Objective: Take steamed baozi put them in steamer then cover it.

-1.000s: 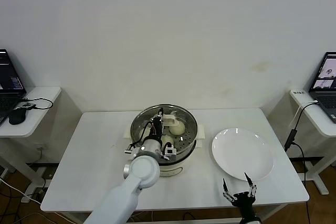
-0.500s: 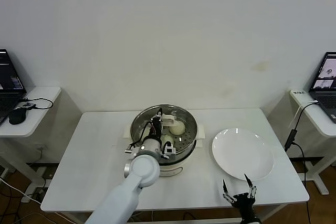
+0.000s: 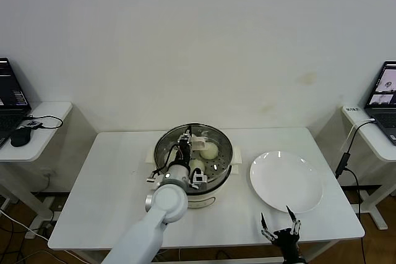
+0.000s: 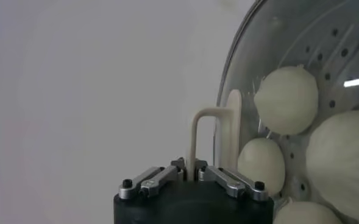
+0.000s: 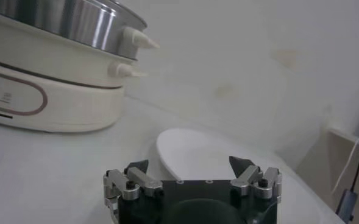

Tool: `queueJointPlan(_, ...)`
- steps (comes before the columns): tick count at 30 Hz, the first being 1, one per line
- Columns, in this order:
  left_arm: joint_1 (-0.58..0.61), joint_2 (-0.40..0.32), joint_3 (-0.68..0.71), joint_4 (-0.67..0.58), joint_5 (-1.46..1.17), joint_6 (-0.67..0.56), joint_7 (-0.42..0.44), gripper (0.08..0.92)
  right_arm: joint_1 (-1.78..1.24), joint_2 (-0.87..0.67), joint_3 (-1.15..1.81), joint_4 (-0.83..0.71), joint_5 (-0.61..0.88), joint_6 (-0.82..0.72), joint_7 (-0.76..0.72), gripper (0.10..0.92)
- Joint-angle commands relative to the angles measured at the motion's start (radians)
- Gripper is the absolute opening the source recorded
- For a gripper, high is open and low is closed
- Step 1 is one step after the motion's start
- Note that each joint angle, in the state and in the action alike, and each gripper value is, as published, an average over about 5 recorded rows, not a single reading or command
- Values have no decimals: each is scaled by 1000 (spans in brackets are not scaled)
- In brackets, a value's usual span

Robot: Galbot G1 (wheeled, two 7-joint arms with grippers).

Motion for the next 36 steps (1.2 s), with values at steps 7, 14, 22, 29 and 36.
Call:
queueJointPlan(7, 155, 57, -31, -215, -39, -3, -17, 553, -8, 0, -4, 6, -5, -2, 0, 823)
queueJointPlan(14, 388, 140, -146, -452, -288, -28, -110, 756, -10, -2, -3, 7, -2, -2, 0, 823)
queueJointPlan(22, 786, 182, -456, -508, -1159, -482, -441, 822, -49, -53, -31, 54, 90, -16, 8, 823)
queueJointPlan(29, 965, 116, -566, -464, -1508, -584, -534, 823, -125, -129, -65, 125, 195, -65, 3, 823)
queueJointPlan(36, 1022, 35, -570, -378, -1509, -650, -578, 823, -189, -169, -77, 174, 273, -134, -28, 823)
